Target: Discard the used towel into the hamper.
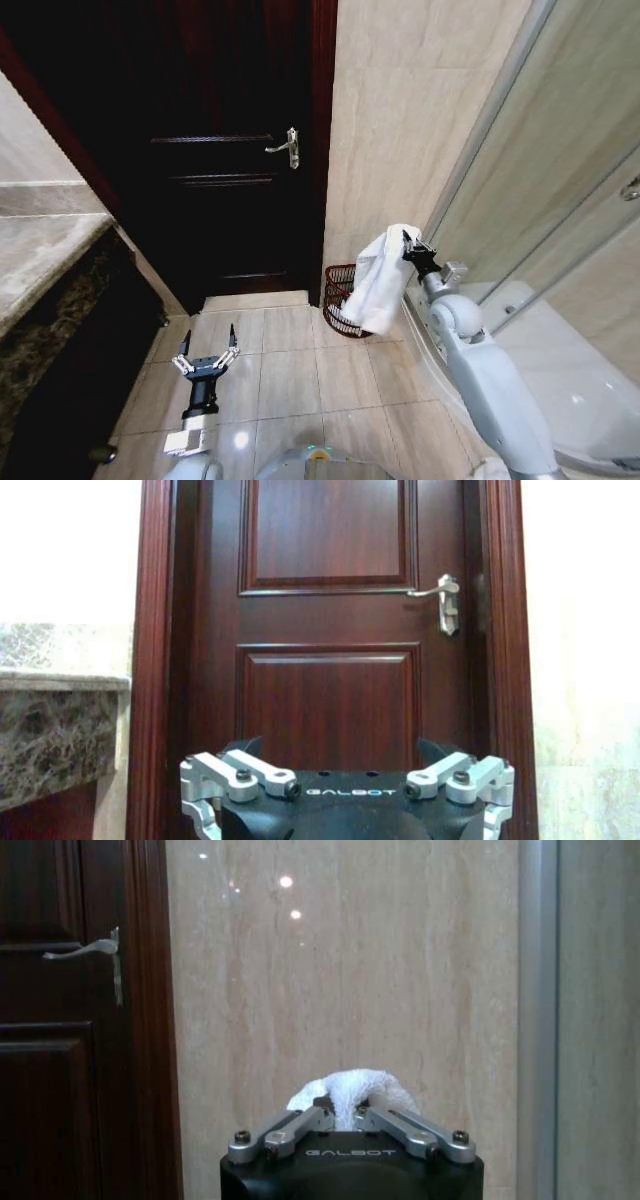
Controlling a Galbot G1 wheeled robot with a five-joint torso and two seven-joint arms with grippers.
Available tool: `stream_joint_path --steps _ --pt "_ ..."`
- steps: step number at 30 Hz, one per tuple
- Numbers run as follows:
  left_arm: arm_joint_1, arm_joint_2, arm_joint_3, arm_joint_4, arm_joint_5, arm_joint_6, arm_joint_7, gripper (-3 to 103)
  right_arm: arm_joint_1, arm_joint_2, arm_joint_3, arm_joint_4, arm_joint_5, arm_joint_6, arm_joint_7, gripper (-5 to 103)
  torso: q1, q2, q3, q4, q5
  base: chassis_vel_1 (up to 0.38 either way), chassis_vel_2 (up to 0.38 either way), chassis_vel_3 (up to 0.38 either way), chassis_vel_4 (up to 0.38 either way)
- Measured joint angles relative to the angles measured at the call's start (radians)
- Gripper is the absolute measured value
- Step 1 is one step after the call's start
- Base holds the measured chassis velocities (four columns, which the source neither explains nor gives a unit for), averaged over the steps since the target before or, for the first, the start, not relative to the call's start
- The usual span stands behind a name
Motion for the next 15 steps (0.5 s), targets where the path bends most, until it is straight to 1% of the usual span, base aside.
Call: stream_joint_path --steps 5,15 --pt "0.0 0.0 0.001 -0.007 0.002 0.004 0.001 100 -0.017 0.003 0.001 0.011 -0.007 0.004 0.001 5 0.0 0.001 0.0 0.0 0.0001 -0.042 0.066 0.059 -0.05" --pt "0.006 0.0 0.001 -0.02 0.003 0.004 0.001 100 -0.017 0.005 -0.001 0.017 -0.009 0.005 0.006 5 0.0 0.002 0.001 -0.0001 0.0001 -0.005 0.003 0.004 -0.004"
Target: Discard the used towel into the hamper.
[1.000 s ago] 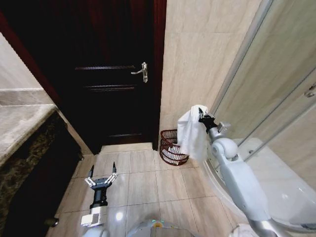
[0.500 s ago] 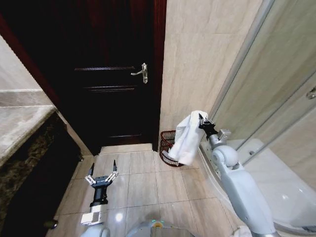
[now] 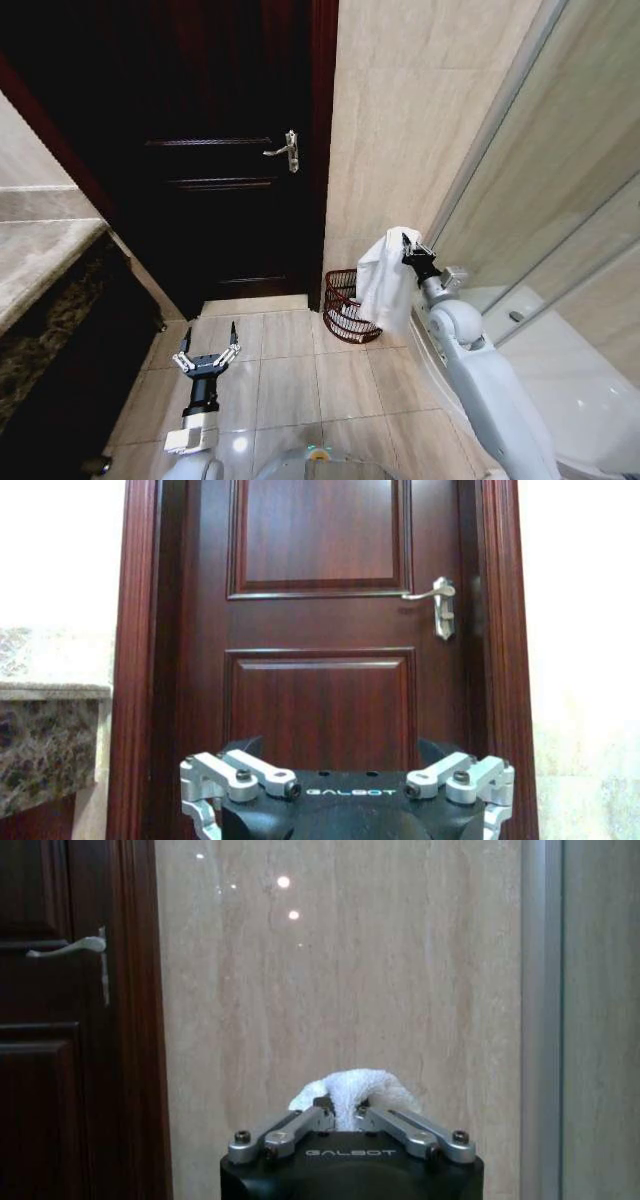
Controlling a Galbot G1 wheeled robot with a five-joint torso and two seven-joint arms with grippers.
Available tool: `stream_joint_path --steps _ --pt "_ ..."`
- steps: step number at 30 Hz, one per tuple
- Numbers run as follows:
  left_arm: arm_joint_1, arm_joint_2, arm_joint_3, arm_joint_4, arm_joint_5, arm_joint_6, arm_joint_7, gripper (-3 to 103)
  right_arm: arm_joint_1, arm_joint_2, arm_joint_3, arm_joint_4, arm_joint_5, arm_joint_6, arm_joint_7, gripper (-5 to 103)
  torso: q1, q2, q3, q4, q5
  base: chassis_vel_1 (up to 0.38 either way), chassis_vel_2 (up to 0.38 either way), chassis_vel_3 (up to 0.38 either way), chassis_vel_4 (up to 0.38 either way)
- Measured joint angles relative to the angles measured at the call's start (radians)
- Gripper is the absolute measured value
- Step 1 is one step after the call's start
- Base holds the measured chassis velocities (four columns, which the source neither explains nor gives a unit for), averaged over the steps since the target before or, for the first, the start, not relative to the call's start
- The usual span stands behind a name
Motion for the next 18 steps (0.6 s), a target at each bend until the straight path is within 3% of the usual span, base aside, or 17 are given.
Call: stream_joint_path --steps 18 --pt "0.0 0.0 0.004 -0.007 0.002 -0.002 -0.001 100 0.048 -0.007 -0.008 -0.025 0.003 0.0 0.005 5 0.0 0.001 0.001 -0.0001 0.0 -0.056 0.066 0.055 -0.062"
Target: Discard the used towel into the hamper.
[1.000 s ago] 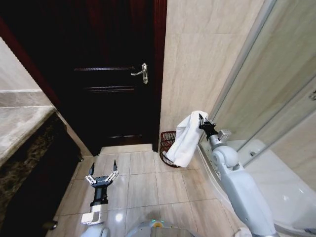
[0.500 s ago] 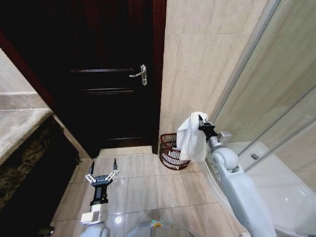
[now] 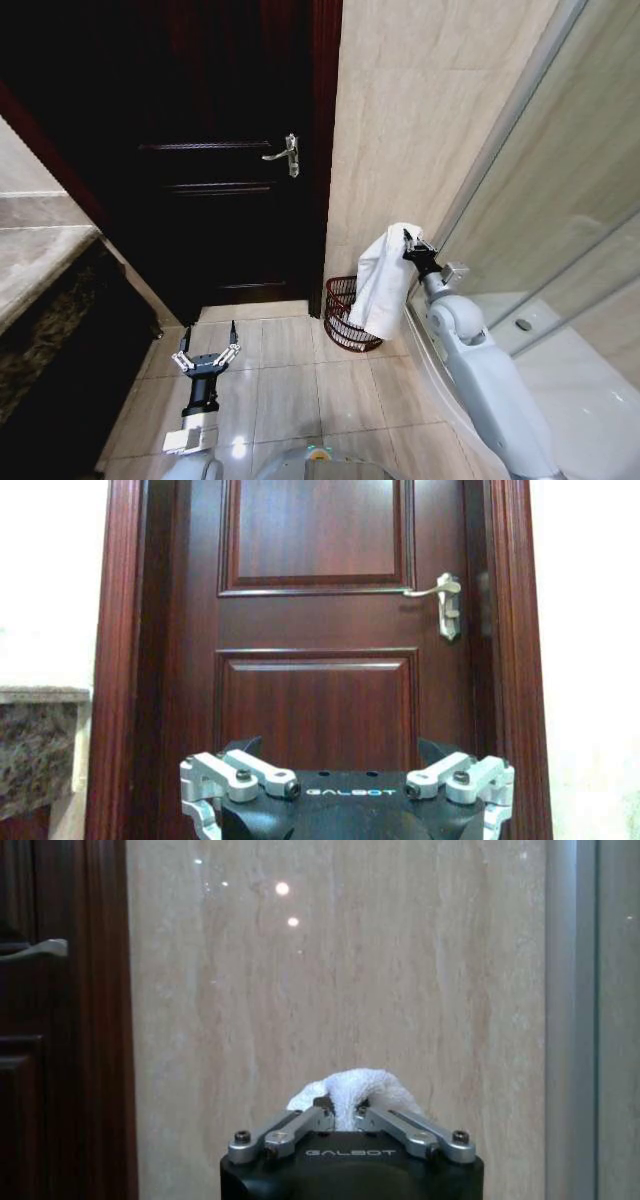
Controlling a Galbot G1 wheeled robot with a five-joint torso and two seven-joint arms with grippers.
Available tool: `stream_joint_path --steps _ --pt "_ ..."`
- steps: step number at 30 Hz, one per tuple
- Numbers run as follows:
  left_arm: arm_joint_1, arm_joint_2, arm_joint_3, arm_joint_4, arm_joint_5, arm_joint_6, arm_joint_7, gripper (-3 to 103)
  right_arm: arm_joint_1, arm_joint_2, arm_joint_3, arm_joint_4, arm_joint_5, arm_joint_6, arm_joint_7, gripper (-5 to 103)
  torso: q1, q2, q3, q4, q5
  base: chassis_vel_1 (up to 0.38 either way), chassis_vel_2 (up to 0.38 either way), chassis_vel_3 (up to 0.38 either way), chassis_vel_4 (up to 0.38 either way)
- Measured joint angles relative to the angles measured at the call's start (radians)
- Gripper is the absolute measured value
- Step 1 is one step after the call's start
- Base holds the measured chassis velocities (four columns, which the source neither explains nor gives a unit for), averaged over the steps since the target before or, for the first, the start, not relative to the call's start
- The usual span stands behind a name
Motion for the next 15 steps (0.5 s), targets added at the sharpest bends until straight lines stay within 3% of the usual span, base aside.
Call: stream_joint_path --steps 15 --pt "0.006 0.0 0.0 -0.01 0.0 0.001 -0.006 100 0.089 0.004 -0.03 -0.072 -0.017 -0.003 -0.017 5 0.0 0.0 0.0 0.0002 0.0 -0.045 0.038 0.047 -0.035"
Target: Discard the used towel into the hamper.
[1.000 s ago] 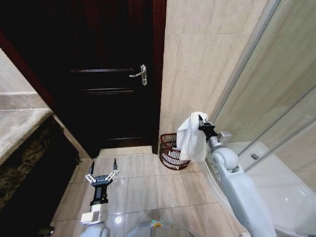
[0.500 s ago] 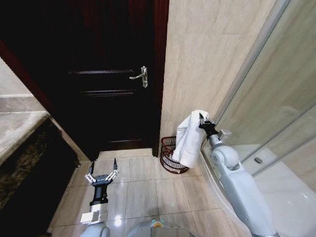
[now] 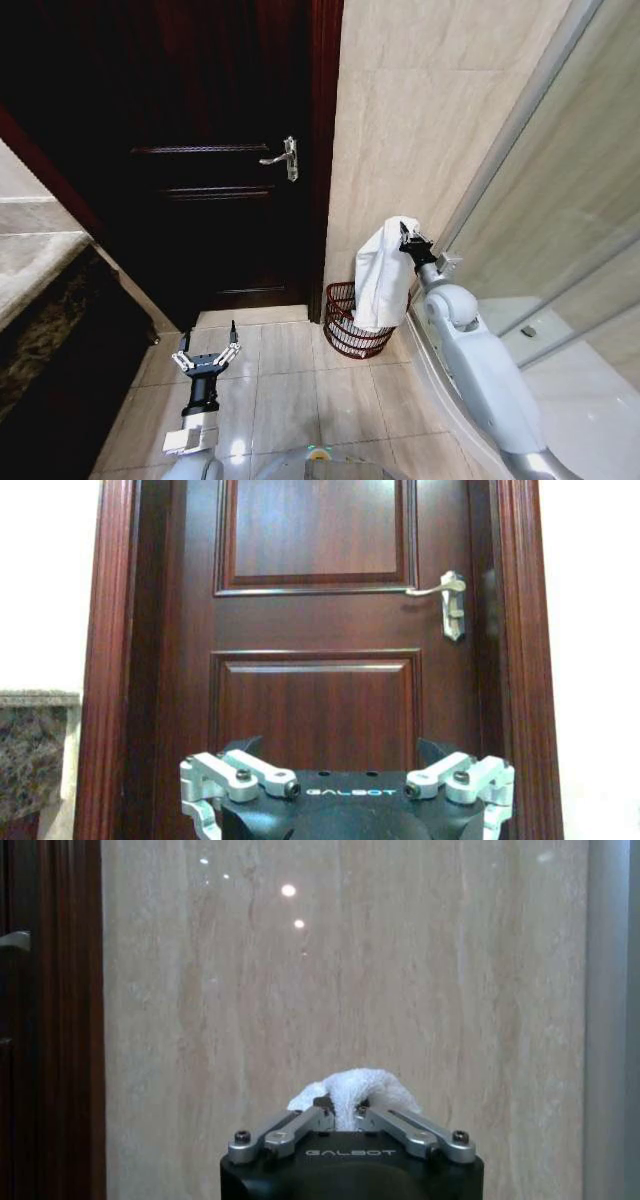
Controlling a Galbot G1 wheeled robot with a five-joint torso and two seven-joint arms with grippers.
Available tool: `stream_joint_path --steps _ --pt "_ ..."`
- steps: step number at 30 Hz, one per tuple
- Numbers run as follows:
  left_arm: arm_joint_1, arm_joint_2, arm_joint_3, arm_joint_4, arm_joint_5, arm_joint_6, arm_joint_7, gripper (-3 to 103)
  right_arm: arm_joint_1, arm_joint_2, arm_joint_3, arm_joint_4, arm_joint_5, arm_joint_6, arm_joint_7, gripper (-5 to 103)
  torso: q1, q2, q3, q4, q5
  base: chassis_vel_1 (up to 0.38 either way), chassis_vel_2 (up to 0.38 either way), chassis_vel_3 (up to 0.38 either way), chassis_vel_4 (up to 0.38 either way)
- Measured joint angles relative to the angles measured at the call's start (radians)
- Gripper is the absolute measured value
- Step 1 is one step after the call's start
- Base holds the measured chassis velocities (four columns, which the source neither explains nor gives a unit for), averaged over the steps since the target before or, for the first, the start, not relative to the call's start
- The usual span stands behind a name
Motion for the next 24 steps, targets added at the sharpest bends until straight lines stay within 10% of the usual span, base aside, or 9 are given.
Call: stream_joint_path --steps 24 --pt "0.019 0.0 0.016 -0.013 0.049 -0.006 -0.016 100 0.081 -0.005 -0.019 -0.123 -0.039 0.039 -0.038 5 0.0 0.0 0.0 -0.0001 0.0 0.0 0.0 0.0 0.0"
